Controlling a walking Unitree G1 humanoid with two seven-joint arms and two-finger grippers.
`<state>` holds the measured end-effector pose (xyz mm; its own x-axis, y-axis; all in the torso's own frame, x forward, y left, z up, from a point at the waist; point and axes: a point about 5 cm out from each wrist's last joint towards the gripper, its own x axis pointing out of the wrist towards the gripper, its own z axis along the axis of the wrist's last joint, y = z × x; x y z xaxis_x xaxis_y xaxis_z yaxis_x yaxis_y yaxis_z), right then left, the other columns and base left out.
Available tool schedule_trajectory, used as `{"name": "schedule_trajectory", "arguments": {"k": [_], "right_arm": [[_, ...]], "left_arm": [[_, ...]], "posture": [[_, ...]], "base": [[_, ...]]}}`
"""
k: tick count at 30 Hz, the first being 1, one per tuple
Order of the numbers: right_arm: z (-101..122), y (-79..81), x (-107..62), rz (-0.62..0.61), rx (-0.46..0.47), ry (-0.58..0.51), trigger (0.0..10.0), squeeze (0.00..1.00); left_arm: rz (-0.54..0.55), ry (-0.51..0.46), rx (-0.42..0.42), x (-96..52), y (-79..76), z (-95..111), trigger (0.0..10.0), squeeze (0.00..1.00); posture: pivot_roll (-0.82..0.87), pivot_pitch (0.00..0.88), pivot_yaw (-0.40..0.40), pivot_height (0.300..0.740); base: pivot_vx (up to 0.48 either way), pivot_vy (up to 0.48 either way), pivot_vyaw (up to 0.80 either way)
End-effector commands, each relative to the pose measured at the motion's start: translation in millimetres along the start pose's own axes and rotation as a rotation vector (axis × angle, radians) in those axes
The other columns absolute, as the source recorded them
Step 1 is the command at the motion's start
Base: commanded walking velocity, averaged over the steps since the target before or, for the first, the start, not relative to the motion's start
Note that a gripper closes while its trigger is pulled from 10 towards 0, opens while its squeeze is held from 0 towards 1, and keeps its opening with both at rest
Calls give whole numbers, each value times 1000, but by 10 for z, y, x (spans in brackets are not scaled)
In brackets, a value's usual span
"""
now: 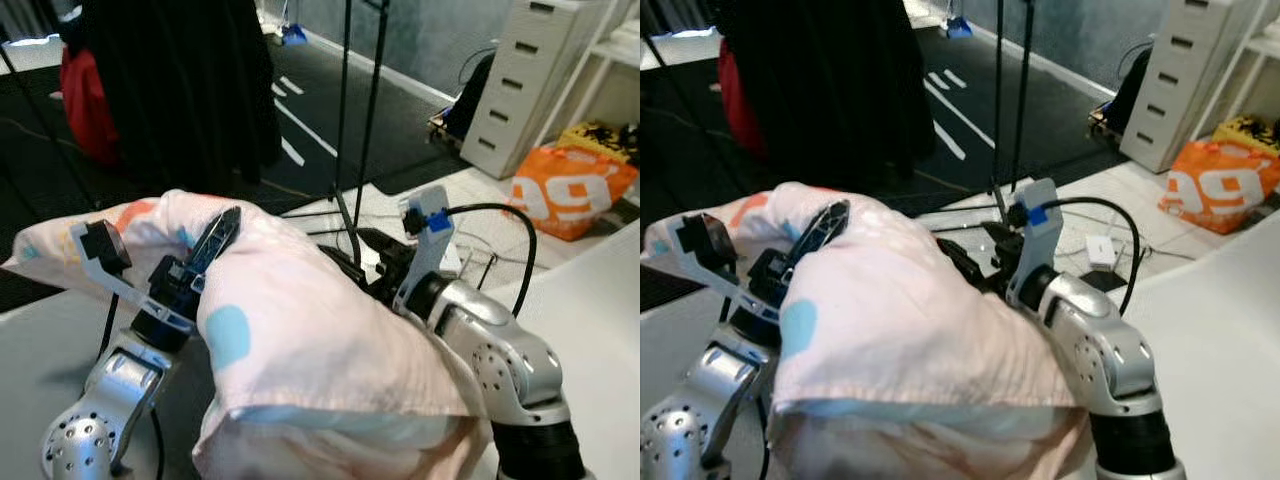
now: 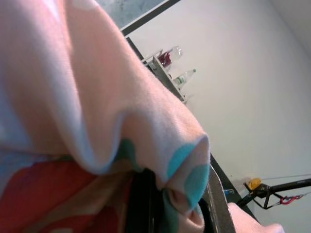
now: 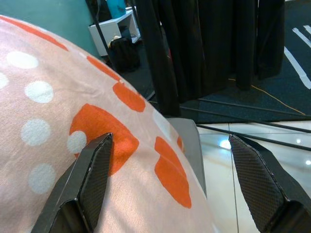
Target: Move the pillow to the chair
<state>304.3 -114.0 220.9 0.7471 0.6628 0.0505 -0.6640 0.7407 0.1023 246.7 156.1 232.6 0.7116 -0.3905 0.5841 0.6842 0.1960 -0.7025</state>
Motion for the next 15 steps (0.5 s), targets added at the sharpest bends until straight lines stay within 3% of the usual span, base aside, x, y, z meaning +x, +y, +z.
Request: {"name": "schedule_trajectory", "arguments": {"k": [1, 7, 12, 15], "right_arm": [[-36, 30, 2, 22, 13, 13, 10000, 0], [-40, 31, 0, 22, 12, 14, 10000, 0], [-57, 18, -8, 14, 15, 18, 10000, 0], [-64, 14, -8, 10, 14, 20, 10000, 0]], "left_arm": [[-127, -43, 23, 84, -221, 39, 10000, 0], [-58, -36, 47, 75, -132, -24, 10000, 0], [-17, 81, 86, 85, -101, -161, 10000, 0], [-5, 60, 81, 82, -81, -157, 10000, 0]], "posture": [[-274, 51, 11, 682], [-274, 51, 11, 706], [-274, 52, 11, 731], [-272, 52, 11, 740]], "base": [[-398, 0, 0], [0, 0, 0], [-480, 0, 0], [-320, 0, 0]]}}
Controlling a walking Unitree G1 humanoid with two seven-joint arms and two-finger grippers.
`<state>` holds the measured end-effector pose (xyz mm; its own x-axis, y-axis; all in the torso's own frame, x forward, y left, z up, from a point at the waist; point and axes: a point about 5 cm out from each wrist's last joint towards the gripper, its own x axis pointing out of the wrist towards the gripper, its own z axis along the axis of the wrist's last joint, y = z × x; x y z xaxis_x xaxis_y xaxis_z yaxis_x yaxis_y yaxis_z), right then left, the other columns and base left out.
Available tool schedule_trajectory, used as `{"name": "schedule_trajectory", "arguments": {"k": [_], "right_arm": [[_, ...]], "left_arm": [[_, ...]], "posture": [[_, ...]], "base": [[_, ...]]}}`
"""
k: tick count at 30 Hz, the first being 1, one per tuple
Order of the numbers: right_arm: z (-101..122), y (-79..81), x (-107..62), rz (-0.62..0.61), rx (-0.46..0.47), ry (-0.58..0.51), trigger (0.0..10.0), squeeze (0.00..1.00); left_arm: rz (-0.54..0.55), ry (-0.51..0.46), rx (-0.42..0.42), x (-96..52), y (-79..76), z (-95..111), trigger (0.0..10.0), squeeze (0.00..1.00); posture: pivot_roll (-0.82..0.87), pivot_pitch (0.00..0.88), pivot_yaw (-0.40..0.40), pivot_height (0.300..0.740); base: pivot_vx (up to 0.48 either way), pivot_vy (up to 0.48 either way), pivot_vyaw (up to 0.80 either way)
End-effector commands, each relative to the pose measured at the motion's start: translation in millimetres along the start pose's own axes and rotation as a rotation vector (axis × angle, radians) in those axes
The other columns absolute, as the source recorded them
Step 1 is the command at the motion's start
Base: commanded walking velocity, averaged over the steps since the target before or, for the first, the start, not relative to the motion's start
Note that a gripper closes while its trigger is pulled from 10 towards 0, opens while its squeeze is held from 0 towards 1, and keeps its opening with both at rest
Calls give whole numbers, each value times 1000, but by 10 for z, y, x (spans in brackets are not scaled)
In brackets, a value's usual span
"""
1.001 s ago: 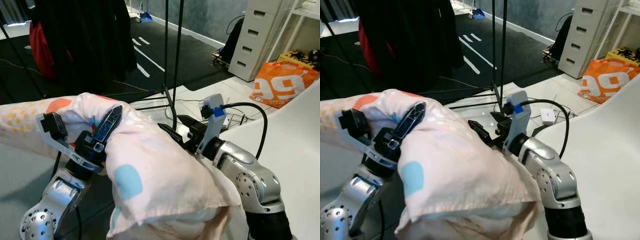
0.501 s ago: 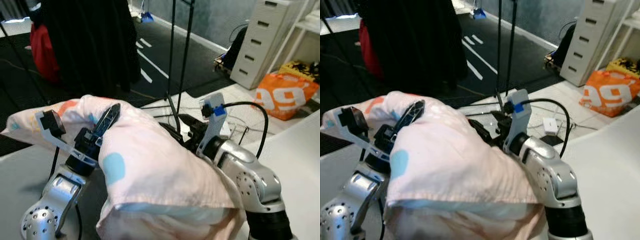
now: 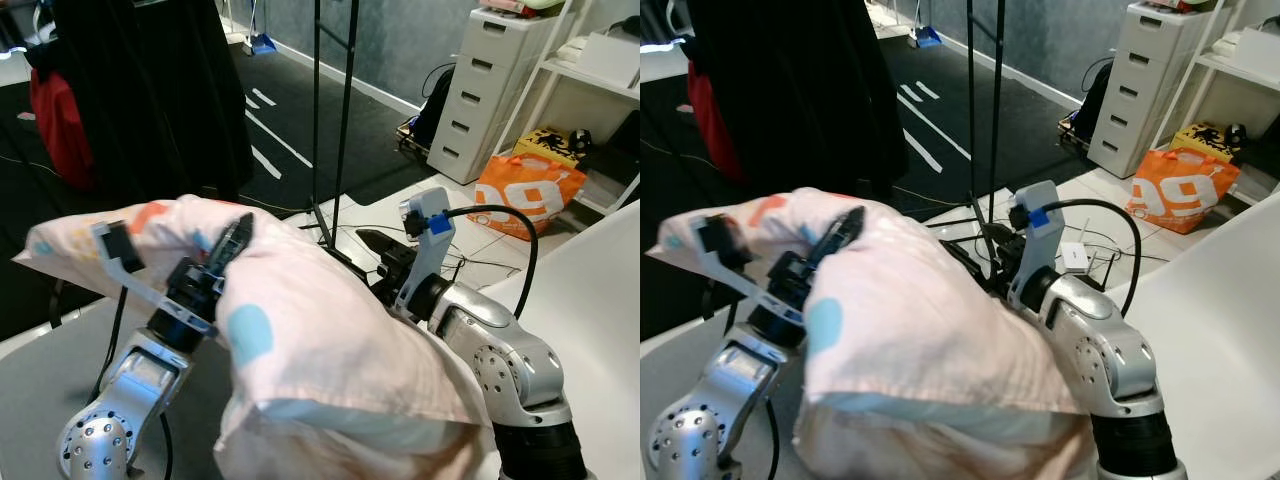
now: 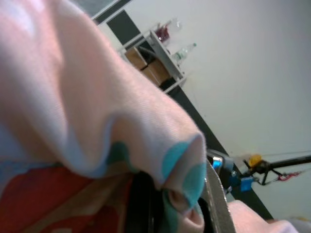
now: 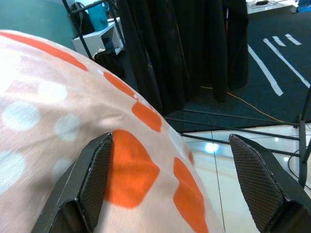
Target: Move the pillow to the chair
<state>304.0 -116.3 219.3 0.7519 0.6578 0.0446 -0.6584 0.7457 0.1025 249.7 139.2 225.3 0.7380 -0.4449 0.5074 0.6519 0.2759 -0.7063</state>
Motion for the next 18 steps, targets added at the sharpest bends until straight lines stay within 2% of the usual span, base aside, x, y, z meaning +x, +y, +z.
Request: {"name": "schedule_trajectory", "arguments": {"k": [1, 16, 17, 18], "right_arm": [[-55, 28, 11, 15, 13, 17, 10000, 0], [-52, -12, 3, -20, -10, 8, 10000, 0], [-57, -28, 1, -35, -20, 11, 10000, 0], [-70, -65, -5, -61, -22, 21, 10000, 0]], "left_arm": [[-51, -40, 19, 26, -104, 39, 10000, 0], [-39, -42, 56, 64, -77, -50, 10000, 0], [-30, -40, 68, 67, -65, -66, 10000, 0], [12, -18, 116, 68, -4, -119, 10000, 0]], "posture": [[-272, 51, 11, 740], [-279, 46, 16, 740], [-279, 46, 16, 740], [-280, 42, 17, 740]], "base": [[0, 0, 0], [0, 0, 0], [0, 0, 0], [0, 0, -756]]}}
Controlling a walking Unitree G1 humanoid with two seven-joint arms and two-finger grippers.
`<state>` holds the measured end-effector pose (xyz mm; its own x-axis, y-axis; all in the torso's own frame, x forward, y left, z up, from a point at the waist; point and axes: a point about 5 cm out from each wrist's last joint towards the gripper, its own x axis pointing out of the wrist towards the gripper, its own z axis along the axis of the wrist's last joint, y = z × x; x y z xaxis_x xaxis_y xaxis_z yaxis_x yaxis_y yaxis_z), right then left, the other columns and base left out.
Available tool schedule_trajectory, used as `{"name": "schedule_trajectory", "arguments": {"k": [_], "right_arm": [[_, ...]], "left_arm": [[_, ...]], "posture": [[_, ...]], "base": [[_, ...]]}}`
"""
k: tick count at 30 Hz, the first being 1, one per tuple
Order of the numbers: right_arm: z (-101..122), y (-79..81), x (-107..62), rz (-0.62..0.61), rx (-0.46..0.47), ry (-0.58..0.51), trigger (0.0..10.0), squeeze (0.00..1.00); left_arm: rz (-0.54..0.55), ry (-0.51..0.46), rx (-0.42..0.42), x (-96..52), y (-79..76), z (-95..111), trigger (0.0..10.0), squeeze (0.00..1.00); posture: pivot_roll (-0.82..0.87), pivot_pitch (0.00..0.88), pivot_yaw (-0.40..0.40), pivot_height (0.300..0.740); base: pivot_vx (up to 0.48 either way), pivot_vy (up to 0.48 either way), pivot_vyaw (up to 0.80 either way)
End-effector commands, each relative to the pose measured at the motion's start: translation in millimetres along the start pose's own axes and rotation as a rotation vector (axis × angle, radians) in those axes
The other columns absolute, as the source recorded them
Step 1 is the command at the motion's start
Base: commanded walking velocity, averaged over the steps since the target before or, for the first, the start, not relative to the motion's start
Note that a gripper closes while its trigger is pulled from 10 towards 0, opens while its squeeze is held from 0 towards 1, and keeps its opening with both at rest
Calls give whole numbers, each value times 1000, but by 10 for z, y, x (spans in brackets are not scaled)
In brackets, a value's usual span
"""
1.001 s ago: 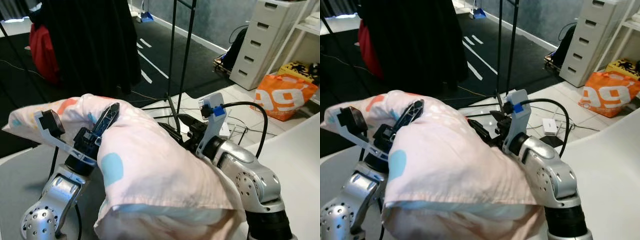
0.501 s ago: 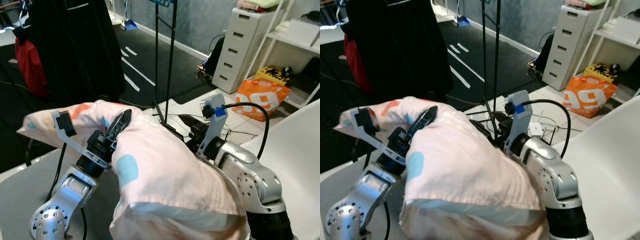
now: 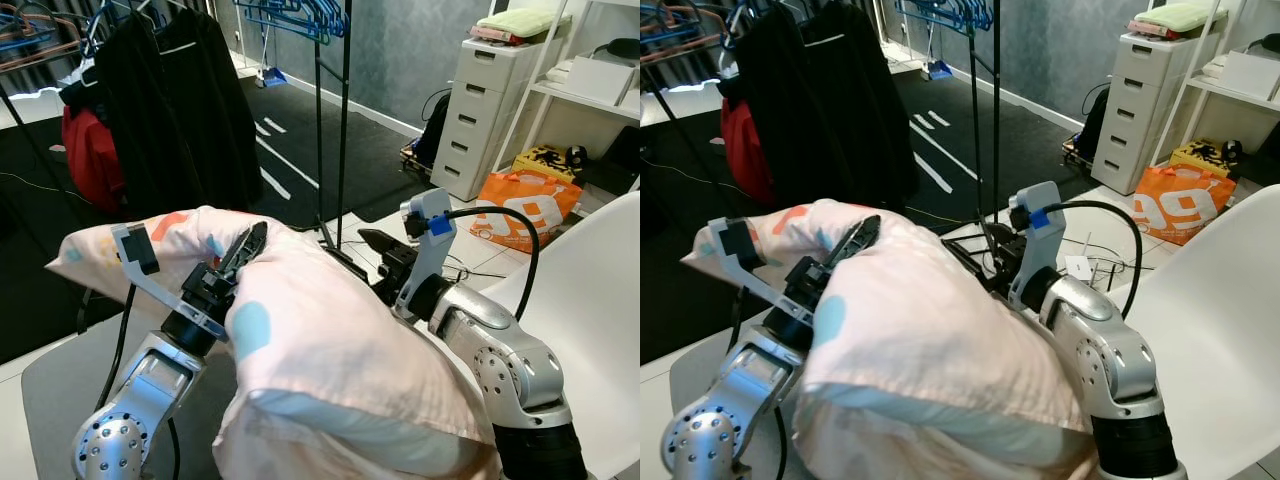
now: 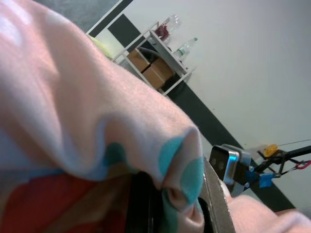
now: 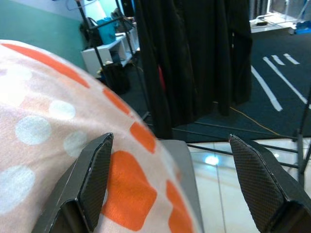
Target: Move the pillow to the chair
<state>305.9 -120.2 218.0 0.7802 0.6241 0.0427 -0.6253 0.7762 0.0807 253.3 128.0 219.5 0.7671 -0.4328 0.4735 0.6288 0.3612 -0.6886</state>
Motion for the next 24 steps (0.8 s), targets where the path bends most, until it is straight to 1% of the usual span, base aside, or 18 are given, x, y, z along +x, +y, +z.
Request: {"name": "schedule_trajectory", "arguments": {"k": [1, 2, 3, 4, 6, 7, 9, 11, 17, 24], "right_arm": [[-62, -20, 8, -17, 1, 23, 10000, 0], [-73, -59, 4, -45, 1, 33, 10000, 0], [-73, -59, 4, -45, 1, 33, 10000, 0], [-77, -92, 1, -68, 3, 38, 10000, 0], [-77, -92, 1, -68, 3, 38, 10000, 0], [-77, -121, -2, -87, 7, 39, 10000, 0], [-75, -138, -3, -99, 7, 39, 10000, 0], [-75, -138, -3, -99, 7, 39, 10000, 0], [-65, -183, -8, -128, 5, 33, 10000, 0], [-65, -183, -8, -128, 5, 33, 10000, 0]], "left_arm": [[-33, -23, 38, 19, -39, 1, 10000, 0], [-5, -6, 73, 19, 2, -48, 10000, 0], [-5, -6, 73, 19, 2, -48, 10000, 0], [12, 9, 101, 18, 29, -93, 10000, 0], [12, 9, 101, 18, 29, -93, 10000, 0], [21, 22, 129, 23, 43, -129, 10000, 0], [22, 31, 144, 29, 48, -149, 10000, 0], [22, 31, 144, 29, 48, -149, 10000, 0], [29, 50, 193, 60, 73, -196, 10000, 0], [29, 50, 193, 60, 73, -196, 10000, 0]], "posture": [[-280, 42, 17, 740], [-281, 43, 19, 740], [-281, 43, 19, 740], [-281, 42, 20, 740], [-281, 42, 20, 740], [-281, 41, 21, 740], [-282, 40, 22, 740], [-282, 40, 22, 740], [-287, 31, 26, 740], [-287, 31, 26, 740]], "base": [[0, 0, -756], [0, 0, -725], [0, 0, -725], [0, 0, -712], [0, 0, -712], [0, 0, -712], [0, 0, -712], [0, 0, -712], [0, 0, -714], [0, 0, -712]]}}
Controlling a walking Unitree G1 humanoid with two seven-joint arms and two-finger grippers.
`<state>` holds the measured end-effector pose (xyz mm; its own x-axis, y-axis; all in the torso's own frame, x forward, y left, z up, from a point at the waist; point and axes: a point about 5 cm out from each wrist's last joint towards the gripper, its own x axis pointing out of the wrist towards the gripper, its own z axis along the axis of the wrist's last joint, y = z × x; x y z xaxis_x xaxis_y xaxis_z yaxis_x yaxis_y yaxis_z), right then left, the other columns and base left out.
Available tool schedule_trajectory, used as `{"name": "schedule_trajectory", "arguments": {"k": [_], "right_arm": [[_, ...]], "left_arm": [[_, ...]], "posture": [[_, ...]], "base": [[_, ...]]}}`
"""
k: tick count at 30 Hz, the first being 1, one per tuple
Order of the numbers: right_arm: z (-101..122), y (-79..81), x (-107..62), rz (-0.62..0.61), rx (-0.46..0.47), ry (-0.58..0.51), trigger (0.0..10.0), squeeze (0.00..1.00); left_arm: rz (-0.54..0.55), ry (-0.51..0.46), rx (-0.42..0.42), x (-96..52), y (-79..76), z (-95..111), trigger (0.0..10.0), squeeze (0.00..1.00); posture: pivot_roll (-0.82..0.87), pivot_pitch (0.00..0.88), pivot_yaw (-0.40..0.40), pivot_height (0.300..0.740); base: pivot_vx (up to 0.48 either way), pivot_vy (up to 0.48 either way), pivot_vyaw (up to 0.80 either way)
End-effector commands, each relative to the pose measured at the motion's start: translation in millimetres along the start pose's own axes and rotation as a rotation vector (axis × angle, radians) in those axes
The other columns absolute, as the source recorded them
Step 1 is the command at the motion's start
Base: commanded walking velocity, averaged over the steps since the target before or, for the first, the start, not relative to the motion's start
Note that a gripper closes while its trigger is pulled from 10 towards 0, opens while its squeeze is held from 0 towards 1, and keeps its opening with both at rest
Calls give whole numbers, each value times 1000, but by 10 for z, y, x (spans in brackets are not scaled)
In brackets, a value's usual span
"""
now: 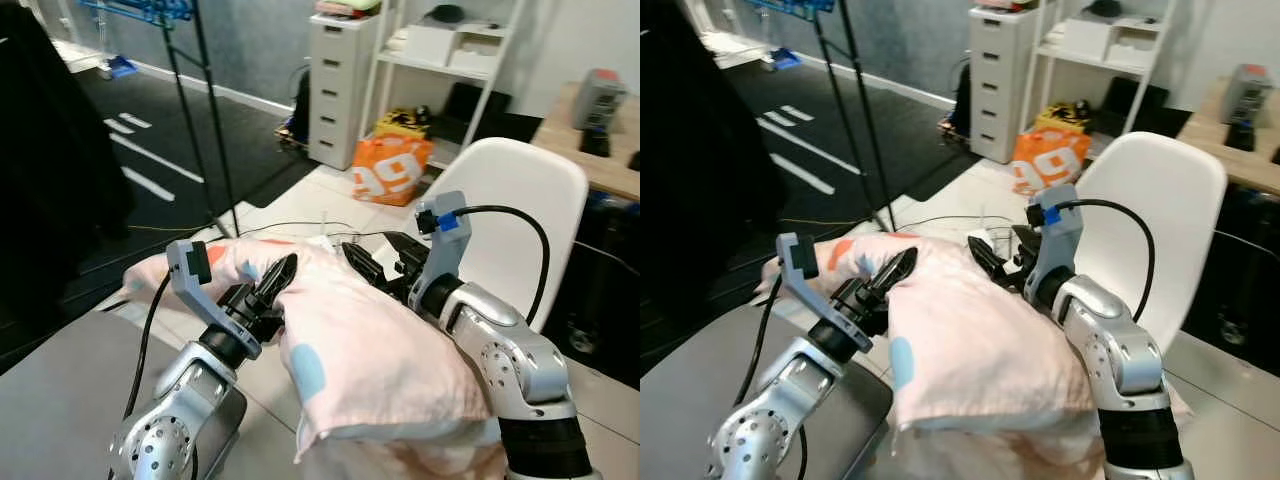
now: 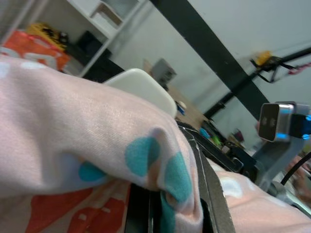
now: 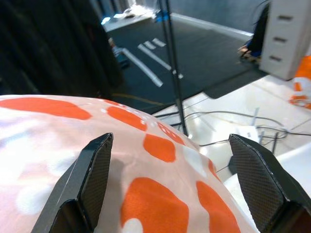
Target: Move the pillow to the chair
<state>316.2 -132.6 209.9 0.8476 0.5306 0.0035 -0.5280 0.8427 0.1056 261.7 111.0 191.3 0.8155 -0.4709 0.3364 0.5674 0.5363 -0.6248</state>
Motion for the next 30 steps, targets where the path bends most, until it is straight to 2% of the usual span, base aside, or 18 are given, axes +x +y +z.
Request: {"name": "schedule_trajectory", "arguments": {"k": [1, 6, 12, 30], "right_arm": [[7, -22, -7, -12, -19, 2, 10000, 0], [-26, 43, -10, 25, -11, 18, 10000, 0], [-34, 104, 2, 62, -4, 24, 10000, 0], [-25, 159, -1, 96, -5, 12, 10000, 0]], "left_arm": [[-62, -66, 40, 45, -93, 96, 10000, 0], [-6, -55, 109, 77, -25, 42, 10000, 0], [20, -40, 155, 85, -21, -11, 10000, 0], [32, -25, 180, 95, -6, -64, 10000, 0]], "posture": [[-288, 29, 27, 740], [-290, 22, 29, 740], [-288, 25, 26, 740], [-290, 28, 27, 740]], "base": [[0, 0, -719], [0, 0, -712], [0, 0, -711], [0, -18, -670]]}}
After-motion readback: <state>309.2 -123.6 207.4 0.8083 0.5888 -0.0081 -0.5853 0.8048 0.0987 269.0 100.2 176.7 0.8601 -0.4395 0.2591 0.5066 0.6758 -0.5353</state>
